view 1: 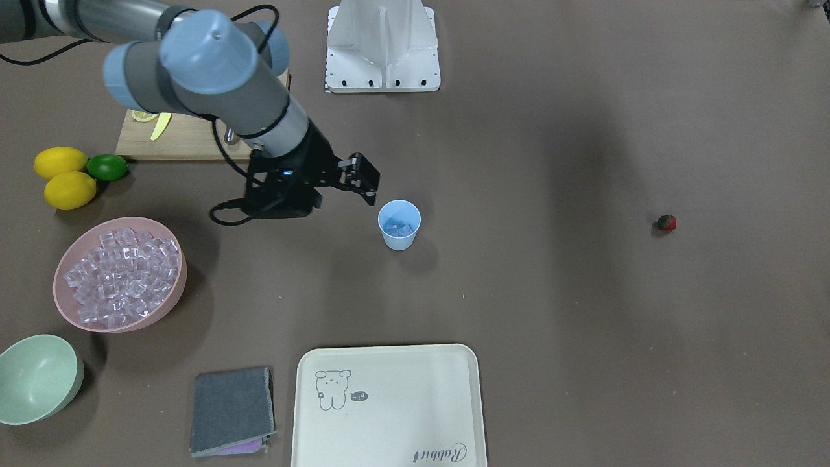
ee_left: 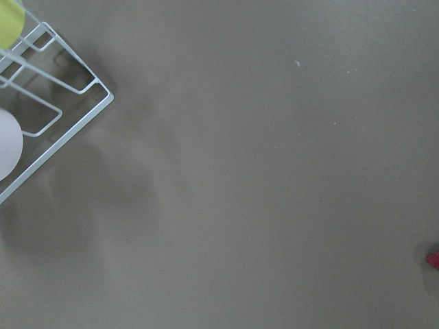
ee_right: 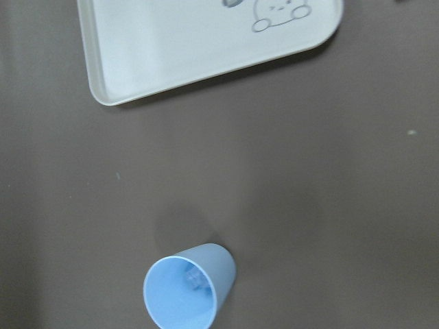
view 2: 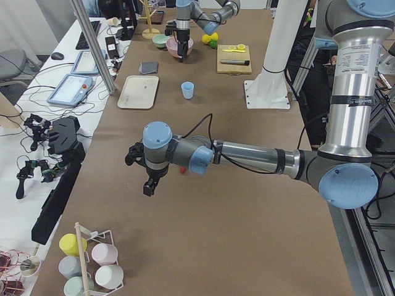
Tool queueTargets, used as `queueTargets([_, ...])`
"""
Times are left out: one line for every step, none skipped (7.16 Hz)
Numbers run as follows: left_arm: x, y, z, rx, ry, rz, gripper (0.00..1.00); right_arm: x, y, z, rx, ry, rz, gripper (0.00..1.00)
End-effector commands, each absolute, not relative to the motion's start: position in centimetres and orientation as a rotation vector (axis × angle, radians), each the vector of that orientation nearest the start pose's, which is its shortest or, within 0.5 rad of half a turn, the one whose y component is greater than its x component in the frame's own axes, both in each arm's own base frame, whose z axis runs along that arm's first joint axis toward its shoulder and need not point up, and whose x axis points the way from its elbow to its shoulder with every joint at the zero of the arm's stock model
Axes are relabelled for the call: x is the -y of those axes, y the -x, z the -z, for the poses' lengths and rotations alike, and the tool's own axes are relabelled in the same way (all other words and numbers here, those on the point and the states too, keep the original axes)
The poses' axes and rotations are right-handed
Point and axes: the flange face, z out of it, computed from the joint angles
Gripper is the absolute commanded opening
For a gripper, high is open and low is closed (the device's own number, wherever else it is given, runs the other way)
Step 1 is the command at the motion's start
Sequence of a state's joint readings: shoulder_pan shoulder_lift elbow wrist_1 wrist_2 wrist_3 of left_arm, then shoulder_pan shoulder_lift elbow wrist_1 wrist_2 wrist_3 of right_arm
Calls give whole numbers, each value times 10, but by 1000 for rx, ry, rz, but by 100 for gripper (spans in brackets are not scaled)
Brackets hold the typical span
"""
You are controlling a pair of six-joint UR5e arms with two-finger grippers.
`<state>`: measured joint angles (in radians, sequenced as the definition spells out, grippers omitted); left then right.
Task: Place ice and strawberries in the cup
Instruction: 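Withdraw the right gripper over the bowl while the left gripper reaches toward the strawberry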
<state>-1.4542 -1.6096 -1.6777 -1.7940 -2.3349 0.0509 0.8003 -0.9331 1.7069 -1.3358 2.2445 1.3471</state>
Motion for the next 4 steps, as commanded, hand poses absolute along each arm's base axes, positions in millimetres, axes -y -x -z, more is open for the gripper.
queueTargets([532, -33, -540, -782, -386, -392, 98, 527, 309, -248, 1133, 56, -162, 99])
queueTargets([534, -75, -529, -809, -352, -393, 98, 531, 292, -281, 1103, 25, -123, 99])
queueTargets([528, -90, -511, -847, -343, -302, 98, 540, 261, -314, 1072, -17, -98, 99])
queueTargets([505, -103, -509, -875, -330, -216, 98, 544, 233, -346, 1051, -35, -61, 99])
